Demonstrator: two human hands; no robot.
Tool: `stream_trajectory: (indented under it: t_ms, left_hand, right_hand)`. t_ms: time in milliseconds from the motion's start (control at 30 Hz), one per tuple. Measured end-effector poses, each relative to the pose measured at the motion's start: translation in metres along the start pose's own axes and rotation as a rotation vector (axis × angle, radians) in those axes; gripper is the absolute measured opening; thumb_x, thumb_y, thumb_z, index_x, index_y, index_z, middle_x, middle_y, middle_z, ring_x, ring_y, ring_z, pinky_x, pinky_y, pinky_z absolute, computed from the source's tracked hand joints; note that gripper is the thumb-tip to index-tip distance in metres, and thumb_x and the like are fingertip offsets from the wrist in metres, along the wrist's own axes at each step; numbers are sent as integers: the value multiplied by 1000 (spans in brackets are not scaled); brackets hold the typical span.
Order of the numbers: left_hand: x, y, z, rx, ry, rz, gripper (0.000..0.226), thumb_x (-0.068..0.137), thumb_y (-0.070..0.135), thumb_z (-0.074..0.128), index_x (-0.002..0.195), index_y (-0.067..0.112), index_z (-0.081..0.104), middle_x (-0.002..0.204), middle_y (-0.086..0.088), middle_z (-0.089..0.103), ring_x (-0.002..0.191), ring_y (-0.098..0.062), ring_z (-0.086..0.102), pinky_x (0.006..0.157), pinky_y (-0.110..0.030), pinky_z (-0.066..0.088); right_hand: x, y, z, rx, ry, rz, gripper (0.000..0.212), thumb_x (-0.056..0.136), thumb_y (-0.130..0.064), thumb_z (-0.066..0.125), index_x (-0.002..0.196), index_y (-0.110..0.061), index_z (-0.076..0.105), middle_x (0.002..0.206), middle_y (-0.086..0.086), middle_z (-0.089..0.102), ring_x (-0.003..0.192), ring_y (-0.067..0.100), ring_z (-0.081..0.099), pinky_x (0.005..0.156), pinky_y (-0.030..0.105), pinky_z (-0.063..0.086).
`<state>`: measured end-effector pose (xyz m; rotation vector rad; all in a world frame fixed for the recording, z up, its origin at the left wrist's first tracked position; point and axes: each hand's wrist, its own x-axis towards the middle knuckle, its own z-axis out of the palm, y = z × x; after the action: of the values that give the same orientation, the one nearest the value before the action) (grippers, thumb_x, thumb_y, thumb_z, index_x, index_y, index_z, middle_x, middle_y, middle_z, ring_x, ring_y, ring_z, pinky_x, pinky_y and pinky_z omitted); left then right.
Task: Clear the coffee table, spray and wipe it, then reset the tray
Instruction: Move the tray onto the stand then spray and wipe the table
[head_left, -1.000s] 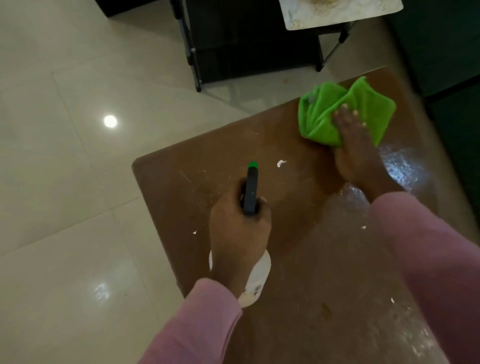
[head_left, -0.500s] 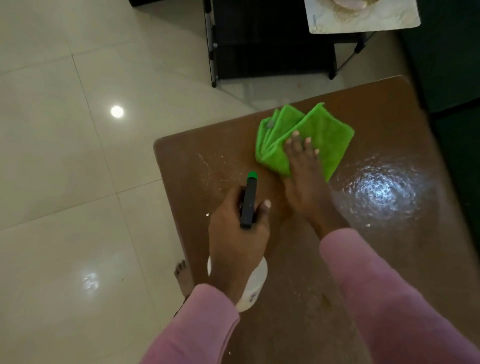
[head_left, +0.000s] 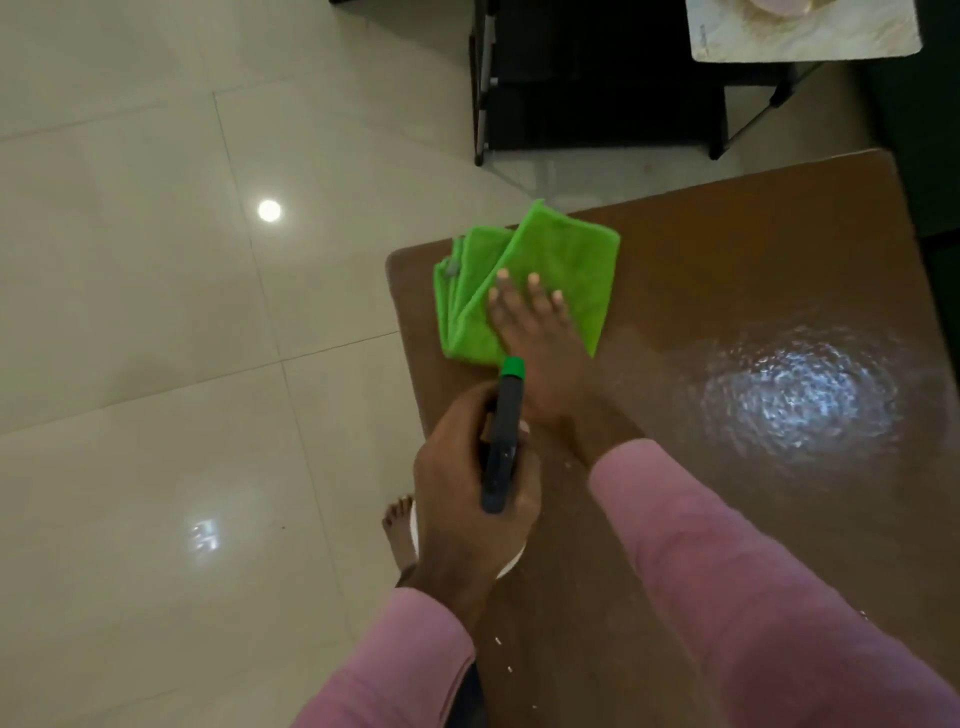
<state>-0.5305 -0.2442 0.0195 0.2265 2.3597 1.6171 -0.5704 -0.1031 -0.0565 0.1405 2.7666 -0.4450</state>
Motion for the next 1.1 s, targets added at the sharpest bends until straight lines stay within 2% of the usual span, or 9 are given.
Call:
stream_trajectory:
  t_ms: [100,167,300,367,533,600,833,967,1100]
  left_hand:
    - [0,-1,-4,5,-78,7,30,84,29,53,111,16,61,92,9,63,79,-3,61,69,-14,46]
    - [1,-1,-3,25,-93,-15,28,84,33,53,109,22,59,86,14,58,72,-5,58,63,-13,44]
    - [-1,-5,-1,1,-107,-49,32,85,36,54,112,19,59,89,10,61,72,-2,56,64,-11,44]
    - [-3,-4,-5,-57,-92,-53,31,84,31,55,111,16,61,89,10,61,73,2,55,66,-13,44]
    - [-17,0,-32,-112,13,-72,25,83,33,54,103,20,61,84,12,62,72,-9,60,63,-20,48]
    - [-23,-2,-46,-94,24,-84,22,82,33,54,103,28,60,88,15,64,79,-10,63,68,-23,52]
    - [-28,-12,-62,-77,50,-153,25,82,37,53,98,19,62,79,9,63,72,-19,62,63,-28,52]
    - [-27,-11,-66,-47,40,-150,20,81,35,53,98,28,61,83,9,64,76,-19,63,65,-40,54]
    - [-22,-8,-69,-71,28,-99,20,82,34,55,102,33,58,85,11,64,74,-13,62,65,-21,51]
  right_hand:
    - [-7,28,-7,-50,-19,-93,70,88,-22,38,152,-14,9,160,5,1,147,27,-2,115,36,-7]
    - [-7,53,-18,20,35,117,77,86,-5,48,152,-14,9,160,6,-2,147,25,-4,119,36,-4]
    - [22,32,-27,131,129,502,67,94,-14,44,152,-8,10,160,11,-1,146,36,-1,118,46,1]
    - [35,1,-20,87,84,420,66,95,-18,43,152,-10,10,161,8,0,146,37,-1,117,46,1]
    - [18,-45,13,-78,-31,-170,78,84,-25,51,152,-14,15,161,2,7,147,32,3,119,44,0]
    - [5,-30,7,-86,-47,-223,79,82,-15,50,152,-15,12,161,1,5,147,26,0,120,40,-2]
    - [28,-38,-11,117,153,325,71,90,-10,45,152,-11,11,161,7,1,147,30,-3,120,41,-1]
    - [12,-69,13,-26,70,-28,76,86,-8,48,152,-15,11,161,2,2,147,32,-3,119,43,-3]
    - [-25,-38,22,-198,-47,-389,70,76,-4,56,143,-11,38,152,7,35,139,35,30,112,49,15]
